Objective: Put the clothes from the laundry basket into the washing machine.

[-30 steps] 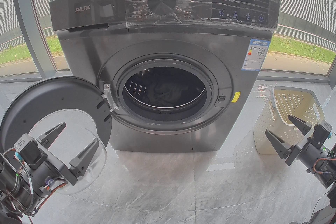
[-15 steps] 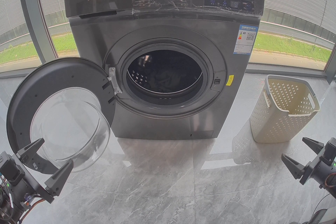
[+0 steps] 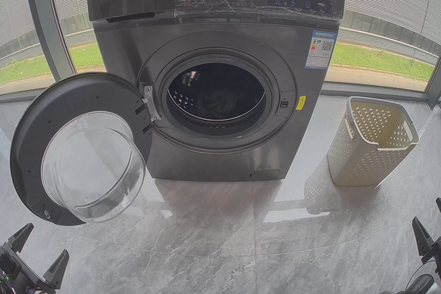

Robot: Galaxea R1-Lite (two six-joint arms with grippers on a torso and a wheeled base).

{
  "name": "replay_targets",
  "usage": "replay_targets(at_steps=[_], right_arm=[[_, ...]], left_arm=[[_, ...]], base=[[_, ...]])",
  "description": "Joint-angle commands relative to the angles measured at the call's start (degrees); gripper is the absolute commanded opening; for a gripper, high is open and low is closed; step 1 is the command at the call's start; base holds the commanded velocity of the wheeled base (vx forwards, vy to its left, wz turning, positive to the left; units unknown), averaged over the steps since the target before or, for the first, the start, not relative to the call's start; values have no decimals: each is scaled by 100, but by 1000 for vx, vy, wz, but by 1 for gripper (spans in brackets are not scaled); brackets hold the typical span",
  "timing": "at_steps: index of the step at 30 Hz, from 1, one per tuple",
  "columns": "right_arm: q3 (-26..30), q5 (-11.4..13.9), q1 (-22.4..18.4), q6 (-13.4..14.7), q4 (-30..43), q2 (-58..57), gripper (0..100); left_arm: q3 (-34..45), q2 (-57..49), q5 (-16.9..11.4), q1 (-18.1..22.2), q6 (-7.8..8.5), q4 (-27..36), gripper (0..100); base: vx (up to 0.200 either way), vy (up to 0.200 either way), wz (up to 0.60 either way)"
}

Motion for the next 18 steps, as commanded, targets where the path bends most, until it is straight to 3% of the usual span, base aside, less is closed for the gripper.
replay_targets(at_steps=[1, 2, 5, 8, 11, 13, 15, 17, 18], right_arm=[[99, -177, -440, 214, 715, -1414, 100], [99, -291, -440, 240, 785, -1405, 100], [99, -493, -449, 231, 1057, -1388, 100], [99, -819, -458, 187, 1040, -1379, 100], [99, -880, -467, 187, 723, -1379, 100], [99, -880, -502, 179, 671, -1379, 100], [37, -660, -1275, -76, 592, -1555, 100], [90, -309, -1345, -270, 671, -1599, 100], [90, -265, -1319, -278, 706, -1599, 100]], left_arm=[[99, -1191, -177, 834, 90, 836, 100], [99, -1191, -1, 878, 54, 1020, 100], [99, -1191, 148, 1019, -51, 1117, 100], [99, -1199, 201, 1361, 81, 1099, 100], [99, -1208, 210, 1396, 213, 1099, 100], [99, -1208, 210, 1396, 204, 1099, 100], [99, -1208, 201, 1396, 230, 1099, 100], [99, -1208, 192, 1396, 221, 1099, 100], [99, -1208, 192, 1396, 213, 1099, 100]], base=[[0, 0, 0], [0, 0, 0], [0, 0, 0], [0, 0, 0], [0, 0, 0], [0, 0, 0], [0, 0, 0], [0, 0, 0], [0, 0, 0]])
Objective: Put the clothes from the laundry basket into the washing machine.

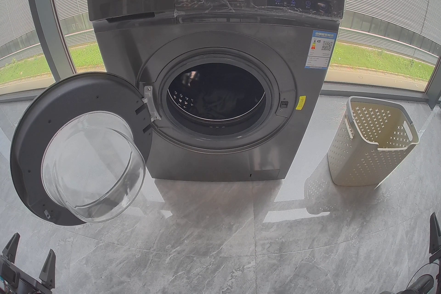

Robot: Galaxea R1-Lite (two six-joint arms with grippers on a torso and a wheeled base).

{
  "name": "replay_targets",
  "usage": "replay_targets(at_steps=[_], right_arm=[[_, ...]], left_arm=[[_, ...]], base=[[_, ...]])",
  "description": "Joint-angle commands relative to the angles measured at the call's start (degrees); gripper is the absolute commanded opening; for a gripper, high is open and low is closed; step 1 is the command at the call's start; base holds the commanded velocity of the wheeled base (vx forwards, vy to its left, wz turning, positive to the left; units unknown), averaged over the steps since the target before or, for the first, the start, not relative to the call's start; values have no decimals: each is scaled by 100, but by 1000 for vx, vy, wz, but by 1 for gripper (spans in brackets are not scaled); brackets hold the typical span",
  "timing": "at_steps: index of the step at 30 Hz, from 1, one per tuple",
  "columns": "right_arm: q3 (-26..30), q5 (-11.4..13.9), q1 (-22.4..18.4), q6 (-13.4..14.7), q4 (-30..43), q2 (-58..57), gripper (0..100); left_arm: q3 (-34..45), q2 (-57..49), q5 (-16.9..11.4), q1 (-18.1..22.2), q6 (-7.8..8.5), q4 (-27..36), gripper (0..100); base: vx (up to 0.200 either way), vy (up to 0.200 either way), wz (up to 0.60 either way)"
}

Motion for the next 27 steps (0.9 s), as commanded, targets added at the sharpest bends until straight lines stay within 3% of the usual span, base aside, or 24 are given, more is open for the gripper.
replay_targets(at_steps=[1, 2, 3, 5, 8, 9, 10, 11, 12, 13, 16, 18, 20, 22, 24, 27], right_arm=[[101, 485, -421, -206, 678, -301, 100], [101, 485, -394, -241, 871, -336, 100], [-39, 564, -359, -83, 1495, -485, 100], [-119, 546, -359, 93, 1495, -468, 100], [-66, 537, -368, 137, 1416, -459, 100], [22, 740, -377, 251, 1434, -459, 100], [101, 1065, -386, 172, 1328, -459, 100], [101, 1065, -386, 172, 1328, -459, 100], [101, 1056, -368, 111, 1293, -459, 100], [101, 977, -368, 146, 1293, -459, 100], [101, 907, -377, 199, 1302, -459, 100], [101, 907, -368, 199, 1302, -476, 100], [101, 898, -368, 199, 1302, -476, 100], [101, 933, -368, 128, 1293, -468, 100], [101, 933, -368, 128, 1293, -468, 100], [101, 933, -359, 128, 1293, -476, 100]], left_arm=[[101, -16, -5, 18, -115, 1, 100], [101, -16, -5, 18, -115, 1, 100], [101, -16, -5, 18, -177, -8, 100], [101, -16, 21, 18, -212, -8, 100], [101, -16, 30, 9, -238, 1, 100], [101, -16, -23, 9, -247, 1, 100], [101, -7, -190, 0, -317, 19, 100], [101, -7, -190, 0, -317, 19, 100], [101, -16, -585, 9, -546, 19, 100], [101, -16, -612, 18, -564, 19, 100], [92, -7, -67, 9, -370, 71, 100], [92, -7, 65, 0, -379, 80, 100], [101, -7, -163, 9, -256, 54, 100], [101, -16, -744, 9, -256, 98, 100], [101, -16, -1130, 9, -212, 300, 100], [101, -16, -1051, 18, -203, 344, 100]], base=[[0, 0, 0], [0, 0, 0], [0, 0, 0], [0, 0, 0], [0, 0, 0], [0, 0, 0], [0, 0, 0], [0, 0, 0], [0, 0, 0], [0, 0, 0], [0, 0, 0], [0, 0, 0], [0, 0, 0], [0, 0, 0], [0, 0, 0], [0, 0, 0]])
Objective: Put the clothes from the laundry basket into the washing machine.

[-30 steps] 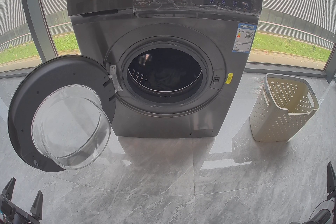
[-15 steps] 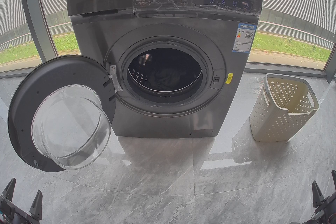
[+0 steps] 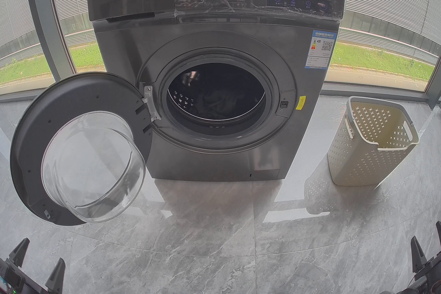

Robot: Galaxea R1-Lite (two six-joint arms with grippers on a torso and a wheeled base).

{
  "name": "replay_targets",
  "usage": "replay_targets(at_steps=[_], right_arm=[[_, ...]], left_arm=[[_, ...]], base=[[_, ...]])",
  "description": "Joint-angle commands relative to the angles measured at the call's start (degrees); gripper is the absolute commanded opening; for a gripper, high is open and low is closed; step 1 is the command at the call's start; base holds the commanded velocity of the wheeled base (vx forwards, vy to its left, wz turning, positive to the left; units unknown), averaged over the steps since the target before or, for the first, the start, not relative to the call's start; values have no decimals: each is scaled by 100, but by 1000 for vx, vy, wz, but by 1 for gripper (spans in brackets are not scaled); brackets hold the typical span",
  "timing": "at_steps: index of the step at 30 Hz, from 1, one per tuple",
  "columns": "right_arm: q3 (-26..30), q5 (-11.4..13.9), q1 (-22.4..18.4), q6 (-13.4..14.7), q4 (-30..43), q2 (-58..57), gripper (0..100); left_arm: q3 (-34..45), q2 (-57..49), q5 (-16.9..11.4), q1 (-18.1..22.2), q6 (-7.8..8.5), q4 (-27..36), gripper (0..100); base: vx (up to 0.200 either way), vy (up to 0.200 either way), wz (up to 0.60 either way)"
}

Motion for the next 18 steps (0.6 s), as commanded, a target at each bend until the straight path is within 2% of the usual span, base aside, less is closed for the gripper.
replay_targets(at_steps=[1, 14, 15, 17, 18], right_arm=[[101, -6, 3, -27, -15, -62, 100], [101, -6, 3, -27, -15, -53, 100], [101, -6, 3, -27, -15, -62, 100], [101, 3, 3, -27, -15, -53, 100], [101, -6, 11, -27, -15, -53, 100]], left_arm=[[101, 30, -410, 9, 74, 154, 100], [101, 30, -348, 36, 39, 154, 100], [101, 13, -357, 115, 21, 171, 100], [101, -242, -357, 572, 65, 162, 100], [101, -312, -357, 607, 91, 171, 100]], base=[[0, 0, 0], [0, 0, 0], [0, 0, 0], [0, 0, 0], [0, 0, 0]])
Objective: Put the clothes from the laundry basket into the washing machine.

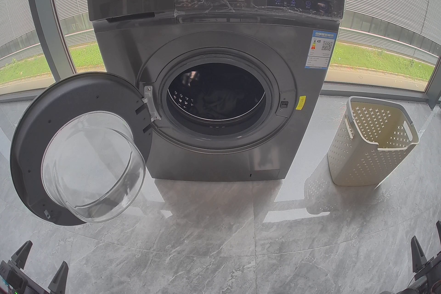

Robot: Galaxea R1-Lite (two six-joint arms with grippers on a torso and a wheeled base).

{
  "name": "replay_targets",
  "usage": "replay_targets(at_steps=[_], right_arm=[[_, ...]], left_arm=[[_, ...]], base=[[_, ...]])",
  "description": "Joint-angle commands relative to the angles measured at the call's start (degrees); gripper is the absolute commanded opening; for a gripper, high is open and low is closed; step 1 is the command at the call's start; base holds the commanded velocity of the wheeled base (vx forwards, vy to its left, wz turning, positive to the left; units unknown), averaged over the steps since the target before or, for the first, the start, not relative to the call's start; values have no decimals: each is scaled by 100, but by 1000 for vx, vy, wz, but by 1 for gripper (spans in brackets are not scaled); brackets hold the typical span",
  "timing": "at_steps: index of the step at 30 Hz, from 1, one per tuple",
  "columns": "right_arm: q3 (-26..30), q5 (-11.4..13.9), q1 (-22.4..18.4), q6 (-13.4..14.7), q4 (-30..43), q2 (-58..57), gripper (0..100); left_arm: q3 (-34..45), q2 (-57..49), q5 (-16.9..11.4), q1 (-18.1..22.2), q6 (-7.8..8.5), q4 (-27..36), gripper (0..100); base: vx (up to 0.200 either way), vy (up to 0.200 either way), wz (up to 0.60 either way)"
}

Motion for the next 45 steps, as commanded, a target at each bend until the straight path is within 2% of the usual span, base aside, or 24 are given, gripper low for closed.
replay_targets(at_steps=[1, 3, 5, 8, 13, 18, 26, 31, 38, 45], right_arm=[[101, -2, -2, -1, -2, -64, 100], [101, -2, -2, -1, -2, -64, 100], [101, 7, -2, -1, -2, -56, 100], [101, -2, -2, -1, -2, -64, 100], [101, -2, -2, -1, -2, -64, 100], [101, 7, -2, -1, -2, -56, 100], [101, -2, -2, -1, -2, -64, 100], [101, 7, -2, -1, -2, -64, 100], [101, 7, -2, -1, -2, -56, 100], [101, 7, -2, -1, -2, -56, 100]], left_arm=[[101, -268, -12, 381, 30, 28, 100], [101, -338, -56, 284, 4, 37, 100], [101, -444, -47, 293, 100, 45, 100], [101, -444, -56, 284, 153, 45, 100], [101, -444, -56, 284, 100, 45, 100], [101, -444, -65, 284, 162, 45, 100], [101, -444, -65, 284, 171, 45, 100], [101, -444, -65, 284, 100, 37, 100], [101, -444, -65, 276, 109, 37, 100], [101, -444, -65, 284, 74, 37, 100]], base=[[0, 0, 0], [0, 0, 0], [0, 0, 0], [0, 0, 0], [0, 200, 0], [0, 200, 0], [0, 200, 0], [-80, 0, 0], [-200, 0, 0], [0, 0, 0]])
